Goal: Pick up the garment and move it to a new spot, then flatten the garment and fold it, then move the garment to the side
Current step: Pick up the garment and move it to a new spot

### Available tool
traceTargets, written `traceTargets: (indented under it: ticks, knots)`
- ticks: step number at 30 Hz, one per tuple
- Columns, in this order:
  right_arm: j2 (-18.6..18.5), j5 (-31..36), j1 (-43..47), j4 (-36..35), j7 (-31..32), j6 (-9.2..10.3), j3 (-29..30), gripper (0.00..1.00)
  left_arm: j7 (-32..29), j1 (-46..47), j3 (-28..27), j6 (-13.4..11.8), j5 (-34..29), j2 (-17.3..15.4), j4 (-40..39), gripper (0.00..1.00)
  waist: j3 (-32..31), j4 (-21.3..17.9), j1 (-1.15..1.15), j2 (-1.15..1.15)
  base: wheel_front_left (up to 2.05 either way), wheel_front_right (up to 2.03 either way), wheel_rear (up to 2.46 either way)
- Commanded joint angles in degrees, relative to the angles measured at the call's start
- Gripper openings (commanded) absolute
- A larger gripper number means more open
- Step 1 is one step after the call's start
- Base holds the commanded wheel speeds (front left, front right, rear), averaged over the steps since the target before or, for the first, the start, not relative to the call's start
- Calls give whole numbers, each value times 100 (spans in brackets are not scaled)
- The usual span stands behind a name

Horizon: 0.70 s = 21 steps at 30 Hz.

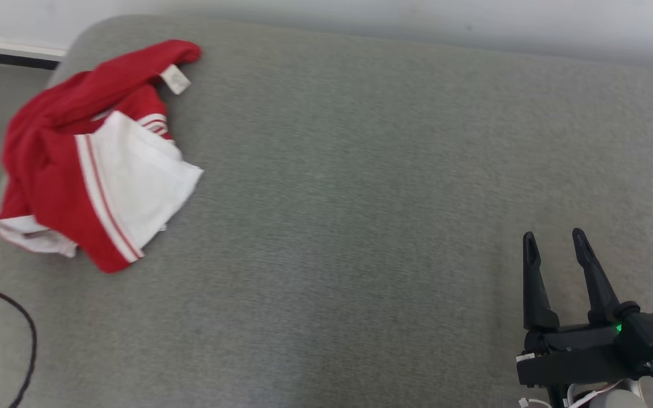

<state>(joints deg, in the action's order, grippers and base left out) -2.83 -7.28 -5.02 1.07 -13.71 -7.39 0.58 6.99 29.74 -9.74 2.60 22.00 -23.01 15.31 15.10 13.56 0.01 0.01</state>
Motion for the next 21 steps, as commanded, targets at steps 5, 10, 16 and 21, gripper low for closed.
traceTargets:
  ticks: [5,10,16,21]
  knots:
    - [-9,-119,-113,99,-101,-19,-22,100,-232,207,-88,88,116,-297,358,100,505,-841,-1,-1,0,0,0]
    - [-9,-148,-158,136,-133,-19,-50,100,-642,257,-115,97,205,-524,614,100,529,-1023,-1,-1,0,0,0]
    - [-8,-133,-203,147,-151,-19,-31,100,-1118,417,-79,178,355,-760,1172,100,580,-1198,-1,-1,0,0,0]
    - [-8,-131,-199,153,-153,-19,-13,100,-1555,380,-8,146,448,-729,1576,100,547,-1293,-1,-1,0,0,0]
